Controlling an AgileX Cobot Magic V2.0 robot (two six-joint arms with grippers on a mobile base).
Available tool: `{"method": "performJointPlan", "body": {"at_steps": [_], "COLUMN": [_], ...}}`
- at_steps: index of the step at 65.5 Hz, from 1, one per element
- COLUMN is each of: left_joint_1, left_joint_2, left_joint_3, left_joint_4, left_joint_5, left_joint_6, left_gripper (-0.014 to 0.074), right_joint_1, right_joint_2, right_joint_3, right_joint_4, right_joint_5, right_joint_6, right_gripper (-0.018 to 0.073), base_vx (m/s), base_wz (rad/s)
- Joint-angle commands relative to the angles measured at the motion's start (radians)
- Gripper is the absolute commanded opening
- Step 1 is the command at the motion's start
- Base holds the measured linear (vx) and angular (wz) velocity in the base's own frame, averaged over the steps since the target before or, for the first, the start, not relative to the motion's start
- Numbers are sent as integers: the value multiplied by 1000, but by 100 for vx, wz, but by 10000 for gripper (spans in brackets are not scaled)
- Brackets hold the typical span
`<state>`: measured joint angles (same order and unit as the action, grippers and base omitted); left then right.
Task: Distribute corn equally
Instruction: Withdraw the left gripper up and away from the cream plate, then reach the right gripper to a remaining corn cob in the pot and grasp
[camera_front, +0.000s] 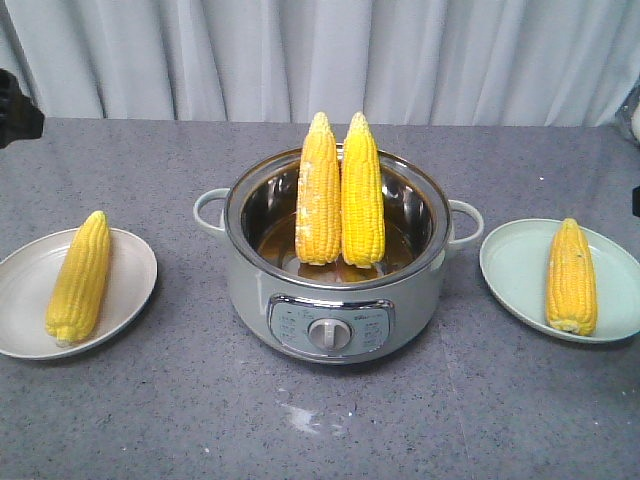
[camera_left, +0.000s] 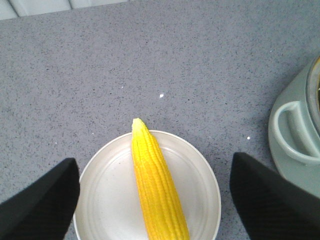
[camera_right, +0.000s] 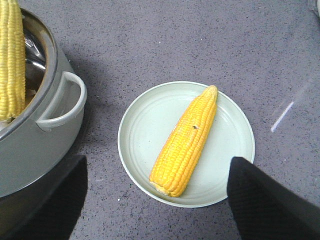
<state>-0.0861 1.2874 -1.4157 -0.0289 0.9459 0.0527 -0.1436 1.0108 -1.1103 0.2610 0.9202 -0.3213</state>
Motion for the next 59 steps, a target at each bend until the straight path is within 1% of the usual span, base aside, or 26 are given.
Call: {"method": "performJointPlan", "body": {"at_steps": [1,3,8,13,19,24,29,35,39,41,47,53,59], "left_joint_1": [1,1,1,1,1,1,1,1,1,1,1,1,1], "left_joint_2": [-118,-148,-206,-251,-270,-270,-269,-269,-269,-269,-269,-269,-269], "left_joint_3": [92,122,195,237,244,244,244,244,244,244,244,244,244], "left_joint_4": [-11,-10,-10,-10,-10,-10,-10,-10,-10,-10,-10,-10,-10], "left_joint_5": [-168,-188,-235,-268,-267,-267,-267,-268,-268,-268,-268,-268,-268], "left_joint_6": [-41,-53,-53,-53,-53,-53,-53,-53,-66,-71,-75,-75,-75], "left_gripper": [590,590,590,590,590,590,590,590,590,590,590,590,590], "right_joint_1": [-1,-1,-1,-1,-1,-1,-1,6,41,71,187,280,342], "right_joint_2": [-12,-12,-12,-11,0,28,80,147,197,225,318,412,509], "right_joint_3": [-27,-27,-27,-27,-28,-37,-67,-126,-173,-202,-286,-377,-461], "right_joint_4": [18,18,22,54,135,230,311,364,356,344,297,228,159], "right_joint_5": [-56,-56,-56,-62,-88,-96,-64,-28,-28,-27,-38,-74,-100], "right_joint_6": [-9,-9,-9,-10,-51,-116,-160,-191,-194,-194,-181,-108,-43], "right_gripper": [562,562,562,562,562,562,562,562,562,562,562,562,562], "base_vx": [0,0,0,0,0,0,0,0,0,0,0,0,0], "base_wz": [0,0,0,0,0,0,0,0,0,0,0,0,0]}}
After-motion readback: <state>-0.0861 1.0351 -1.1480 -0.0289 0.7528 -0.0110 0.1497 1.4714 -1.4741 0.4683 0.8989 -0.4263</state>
